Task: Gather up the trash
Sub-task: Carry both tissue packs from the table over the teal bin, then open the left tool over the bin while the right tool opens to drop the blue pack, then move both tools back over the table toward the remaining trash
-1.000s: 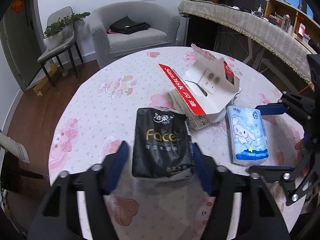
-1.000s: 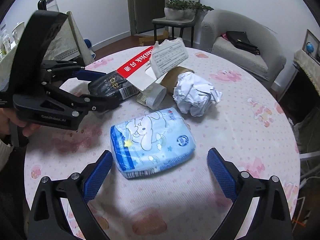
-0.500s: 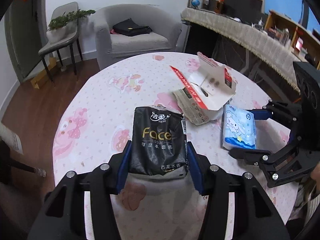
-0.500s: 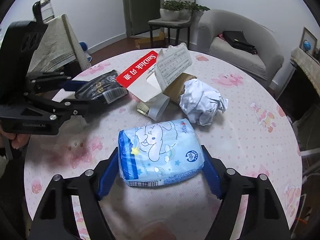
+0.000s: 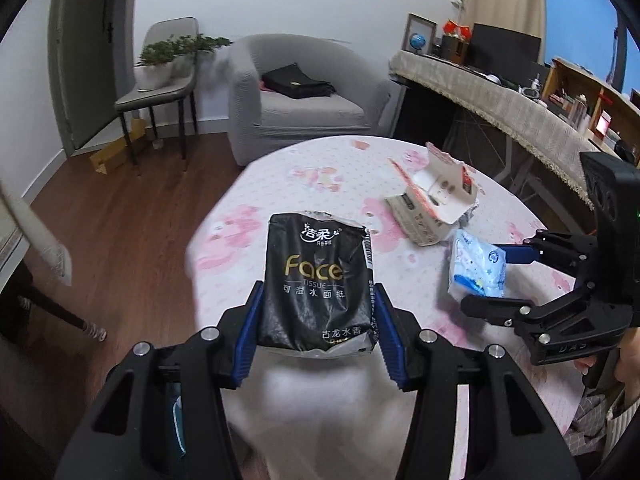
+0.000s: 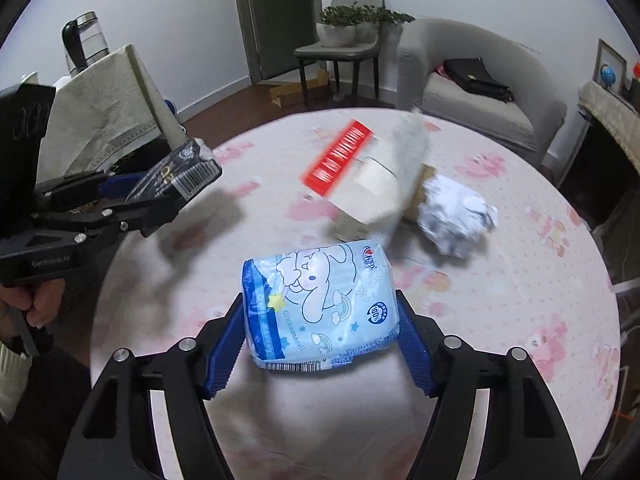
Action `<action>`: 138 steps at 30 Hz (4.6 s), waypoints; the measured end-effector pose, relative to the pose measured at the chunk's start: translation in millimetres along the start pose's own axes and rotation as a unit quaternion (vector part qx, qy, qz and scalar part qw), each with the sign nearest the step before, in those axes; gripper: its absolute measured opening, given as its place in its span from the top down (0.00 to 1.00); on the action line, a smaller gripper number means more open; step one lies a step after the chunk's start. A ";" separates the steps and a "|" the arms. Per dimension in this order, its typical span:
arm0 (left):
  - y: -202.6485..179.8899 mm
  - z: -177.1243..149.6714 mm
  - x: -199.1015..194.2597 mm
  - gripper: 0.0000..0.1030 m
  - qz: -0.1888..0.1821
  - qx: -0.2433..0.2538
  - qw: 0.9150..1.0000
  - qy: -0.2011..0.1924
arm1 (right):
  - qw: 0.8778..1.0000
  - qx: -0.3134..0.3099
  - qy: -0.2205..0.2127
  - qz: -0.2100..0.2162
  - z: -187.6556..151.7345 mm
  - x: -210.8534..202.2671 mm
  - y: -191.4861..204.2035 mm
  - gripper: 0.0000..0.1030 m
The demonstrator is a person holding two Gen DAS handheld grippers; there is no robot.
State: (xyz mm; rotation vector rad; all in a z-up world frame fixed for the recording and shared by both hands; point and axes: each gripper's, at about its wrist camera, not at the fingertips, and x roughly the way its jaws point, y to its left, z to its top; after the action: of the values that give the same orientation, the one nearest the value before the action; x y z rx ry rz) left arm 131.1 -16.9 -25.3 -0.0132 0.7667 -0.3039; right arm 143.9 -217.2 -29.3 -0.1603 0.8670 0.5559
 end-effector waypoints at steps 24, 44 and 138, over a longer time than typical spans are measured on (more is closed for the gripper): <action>67.8 -42.0 -40.0 0.47 0.056 -0.014 0.998 -0.003 | 0.998 0.011 -0.053 0.044 43.4 14.4 86.9 0.31; 167.1 -70.5 -25.5 0.47 0.084 -0.048 0.994 0.057 | 0.994 -0.018 -0.046 0.094 79.9 66.7 164.4 0.31; 185.0 9.8 -124.0 0.63 0.090 -0.085 0.987 -0.105 | 0.988 -0.086 0.006 0.125 48.1 121.0 265.8 0.26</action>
State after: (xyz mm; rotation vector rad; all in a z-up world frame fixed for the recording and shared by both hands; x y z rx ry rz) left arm 102.8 193.2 43.7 -0.1334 0.5777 -0.0622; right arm 99.7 73.1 -67.0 -0.2138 0.8568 0.8673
